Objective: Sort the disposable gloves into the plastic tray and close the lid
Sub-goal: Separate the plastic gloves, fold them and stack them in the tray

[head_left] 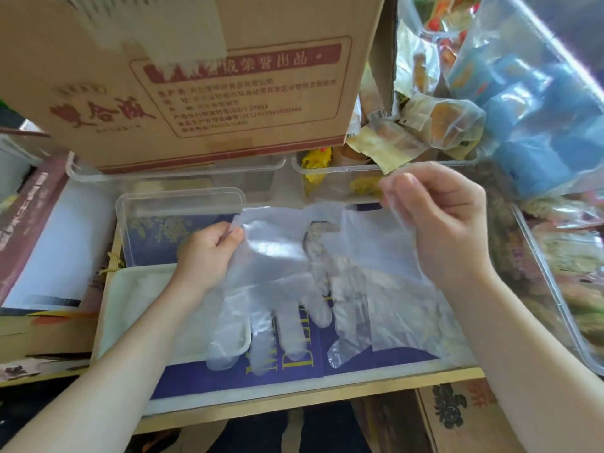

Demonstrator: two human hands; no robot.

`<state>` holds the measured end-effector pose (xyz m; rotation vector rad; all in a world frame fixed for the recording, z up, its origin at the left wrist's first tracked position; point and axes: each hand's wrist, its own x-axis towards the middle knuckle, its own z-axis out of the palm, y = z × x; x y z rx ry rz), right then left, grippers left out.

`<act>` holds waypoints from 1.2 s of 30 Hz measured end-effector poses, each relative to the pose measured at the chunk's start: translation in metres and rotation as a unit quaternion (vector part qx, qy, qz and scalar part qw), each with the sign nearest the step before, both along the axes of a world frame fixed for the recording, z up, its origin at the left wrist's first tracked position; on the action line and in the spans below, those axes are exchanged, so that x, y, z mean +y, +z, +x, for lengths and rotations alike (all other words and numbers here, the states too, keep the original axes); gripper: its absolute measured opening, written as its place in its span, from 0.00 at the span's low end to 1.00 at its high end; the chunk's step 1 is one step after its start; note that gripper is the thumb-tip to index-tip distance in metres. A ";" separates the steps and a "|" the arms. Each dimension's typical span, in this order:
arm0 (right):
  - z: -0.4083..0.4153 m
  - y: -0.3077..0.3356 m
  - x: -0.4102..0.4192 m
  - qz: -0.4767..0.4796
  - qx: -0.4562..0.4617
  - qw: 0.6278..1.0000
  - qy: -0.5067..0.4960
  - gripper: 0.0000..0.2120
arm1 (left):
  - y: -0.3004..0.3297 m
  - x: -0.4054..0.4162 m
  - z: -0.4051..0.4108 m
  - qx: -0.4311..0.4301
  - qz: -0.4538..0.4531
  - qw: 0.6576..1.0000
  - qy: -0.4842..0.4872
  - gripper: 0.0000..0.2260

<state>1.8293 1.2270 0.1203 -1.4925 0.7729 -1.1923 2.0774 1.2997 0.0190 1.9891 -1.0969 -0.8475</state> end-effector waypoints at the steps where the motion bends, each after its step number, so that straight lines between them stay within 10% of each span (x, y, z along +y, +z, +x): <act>1: -0.003 0.001 -0.002 0.001 -0.019 1.000 -0.014 0.09 | 0.003 0.000 -0.001 -0.003 0.000 1.000 -0.007 0.19; 6: -0.018 -0.058 -0.004 0.064 0.210 0.962 -0.161 0.07 | 0.000 0.000 -0.010 0.059 -0.002 0.998 -0.037 0.12; 10: -0.018 -0.075 0.007 0.059 0.352 0.931 -0.079 0.08 | -0.009 -0.003 -0.015 0.068 0.004 0.996 -0.064 0.11; 24: -0.003 0.048 0.000 0.169 0.053 0.946 0.272 0.04 | 0.054 -0.031 -0.025 0.198 -0.023 0.975 -0.098 0.11; 28: 0.013 0.042 -0.008 0.113 0.293 0.944 0.099 0.07 | 0.077 -0.031 -0.029 0.214 -0.038 0.970 -0.106 0.11; 32: 0.016 0.030 -0.008 0.093 0.485 0.861 -0.126 0.15 | 0.084 -0.032 -0.021 0.065 -0.112 0.990 -0.061 0.14; 36: 0.020 0.023 0.004 0.320 0.264 0.893 -0.177 0.17 | 0.086 -0.021 -0.020 -0.020 -0.219 0.974 -0.053 0.11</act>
